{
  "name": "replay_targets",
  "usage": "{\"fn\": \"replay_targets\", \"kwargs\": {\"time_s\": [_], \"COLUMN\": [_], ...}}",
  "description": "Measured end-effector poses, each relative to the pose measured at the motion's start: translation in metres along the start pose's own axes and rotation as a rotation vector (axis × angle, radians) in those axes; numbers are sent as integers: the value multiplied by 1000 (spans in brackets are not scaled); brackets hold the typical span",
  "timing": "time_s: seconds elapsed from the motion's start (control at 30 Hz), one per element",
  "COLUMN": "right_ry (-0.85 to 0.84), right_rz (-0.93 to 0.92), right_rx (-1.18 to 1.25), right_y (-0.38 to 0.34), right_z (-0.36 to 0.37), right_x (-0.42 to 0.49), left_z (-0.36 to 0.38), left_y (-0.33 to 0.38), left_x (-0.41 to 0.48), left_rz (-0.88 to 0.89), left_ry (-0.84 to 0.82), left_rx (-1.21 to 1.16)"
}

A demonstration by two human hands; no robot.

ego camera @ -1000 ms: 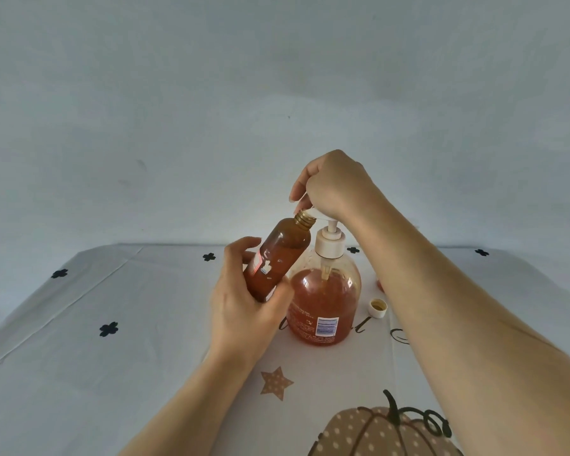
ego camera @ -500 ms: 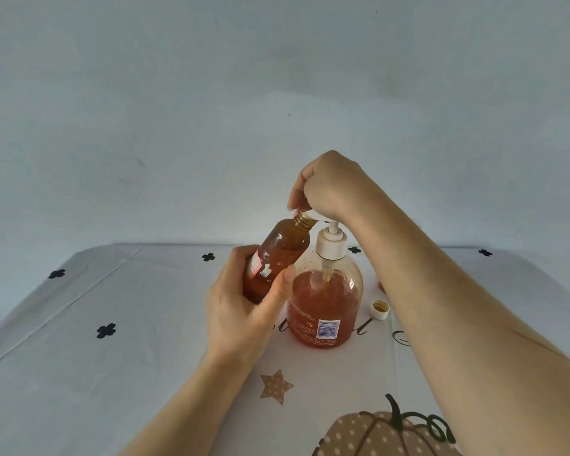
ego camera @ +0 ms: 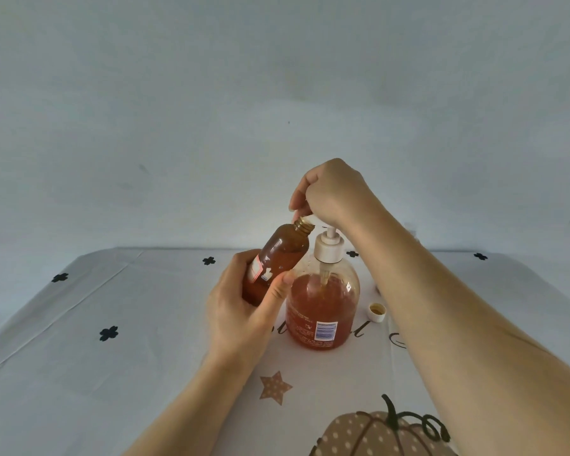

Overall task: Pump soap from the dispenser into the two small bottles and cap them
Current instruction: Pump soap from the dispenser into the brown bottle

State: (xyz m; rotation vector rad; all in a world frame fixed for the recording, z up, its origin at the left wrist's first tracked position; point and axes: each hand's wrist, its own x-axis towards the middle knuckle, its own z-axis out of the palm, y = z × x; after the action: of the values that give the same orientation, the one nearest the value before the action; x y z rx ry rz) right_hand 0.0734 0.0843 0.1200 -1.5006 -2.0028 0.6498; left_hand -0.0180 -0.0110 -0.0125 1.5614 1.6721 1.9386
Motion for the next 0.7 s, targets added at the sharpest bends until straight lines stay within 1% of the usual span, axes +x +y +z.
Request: {"fn": "replay_targets", "kwargs": {"time_s": [0.1, 0.27, 0.7], "right_ry": [31, 4, 19], "right_rz": [-13, -13, -38], "right_rx": [16, -27, -81], "right_y": [-1, -1, -3], "right_z": [-3, -1, 2], "right_x": [1, 2, 5], "left_z": [1, 1, 2], "left_y": [2, 2, -4], "left_x": [-1, 0, 1], "left_rz": [10, 19, 9], "left_ry": [-10, 2, 22], "left_rx": [-12, -34, -47]}}
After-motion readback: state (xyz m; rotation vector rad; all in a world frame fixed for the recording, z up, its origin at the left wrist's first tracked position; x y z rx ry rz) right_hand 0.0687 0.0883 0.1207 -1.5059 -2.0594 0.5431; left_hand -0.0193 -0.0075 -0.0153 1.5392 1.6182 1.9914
